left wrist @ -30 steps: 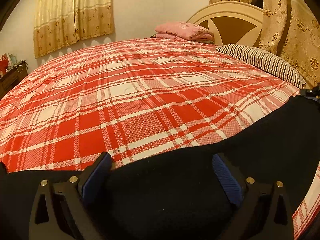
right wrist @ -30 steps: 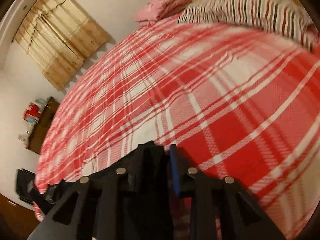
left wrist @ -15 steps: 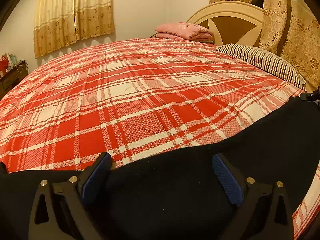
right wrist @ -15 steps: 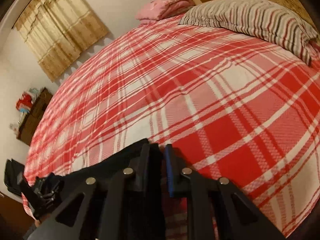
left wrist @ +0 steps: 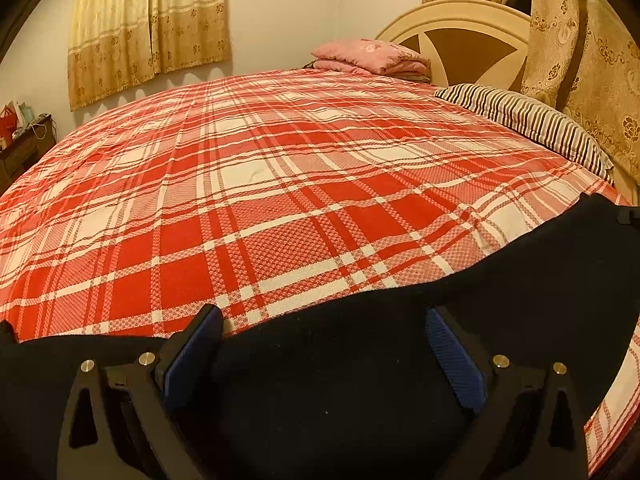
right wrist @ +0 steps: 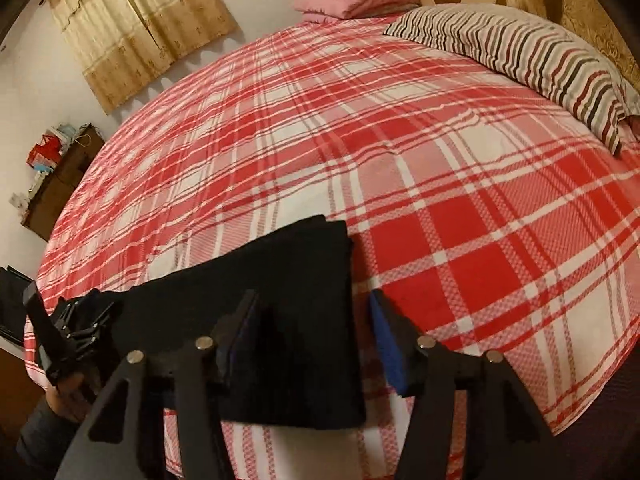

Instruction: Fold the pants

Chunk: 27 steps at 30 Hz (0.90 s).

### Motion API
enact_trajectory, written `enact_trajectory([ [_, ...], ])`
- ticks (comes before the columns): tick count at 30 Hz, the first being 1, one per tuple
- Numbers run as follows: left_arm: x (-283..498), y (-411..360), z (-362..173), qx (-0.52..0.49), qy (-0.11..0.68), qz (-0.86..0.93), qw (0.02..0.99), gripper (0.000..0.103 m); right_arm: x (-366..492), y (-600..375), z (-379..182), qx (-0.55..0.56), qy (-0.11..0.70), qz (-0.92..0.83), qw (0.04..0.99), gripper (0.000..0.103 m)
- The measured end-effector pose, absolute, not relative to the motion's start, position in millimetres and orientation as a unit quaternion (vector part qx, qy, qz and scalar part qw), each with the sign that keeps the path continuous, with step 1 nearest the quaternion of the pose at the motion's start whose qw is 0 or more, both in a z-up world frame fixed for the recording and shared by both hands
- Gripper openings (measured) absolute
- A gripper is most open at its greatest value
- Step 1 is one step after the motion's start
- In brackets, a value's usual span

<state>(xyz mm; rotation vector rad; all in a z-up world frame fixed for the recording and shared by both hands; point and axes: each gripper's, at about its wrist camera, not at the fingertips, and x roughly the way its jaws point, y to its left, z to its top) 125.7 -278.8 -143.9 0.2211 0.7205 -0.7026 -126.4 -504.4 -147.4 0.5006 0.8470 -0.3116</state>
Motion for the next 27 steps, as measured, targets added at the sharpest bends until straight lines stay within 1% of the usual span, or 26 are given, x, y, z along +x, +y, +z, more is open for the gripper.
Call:
enact_trajectory([
  [4,126.7,-275.9,-142.0,0.102,0.352,-0.333,0.868,0.101,-128.7,-503.9,-146.8,0.244,0.394,-0.152,0.873,0.057],
  [7,126.0,-259.4,-134.1,0.082,0.351,-0.324,0.875,0.101,-134.9,-509.1,-143.9,0.257,0.382,-0.163,0.873,0.057],
  [11,120.8,-223.2,-121.4,0.088,0.318,-0.312,0.891,0.101,-143.9,-514.9,-141.6,0.269,0.367,-0.169,0.874,0.057],
  [16,130.6,-140.6,-111.1,0.087,0.294,-0.266,0.914,0.101,-155.4,-520.7,-142.5,0.284,0.345,-0.149,0.882,0.057],
  [19,142.1,-81.4,-108.7,0.093,0.285,-0.207,0.931,0.101,-160.5,-524.5,-147.2,0.305,0.335,-0.135,0.881,0.057],
  [24,160.9,23.9,-101.9,0.074,0.281,-0.105,0.951,0.101,-155.6,-518.9,-148.1,0.298,0.337,-0.138,0.882,0.057],
  [27,168.9,70.8,-101.4,0.058,0.284,-0.058,0.955,0.101,-157.1,-521.6,-149.8,0.306,0.329,-0.139,0.883,0.056],
])
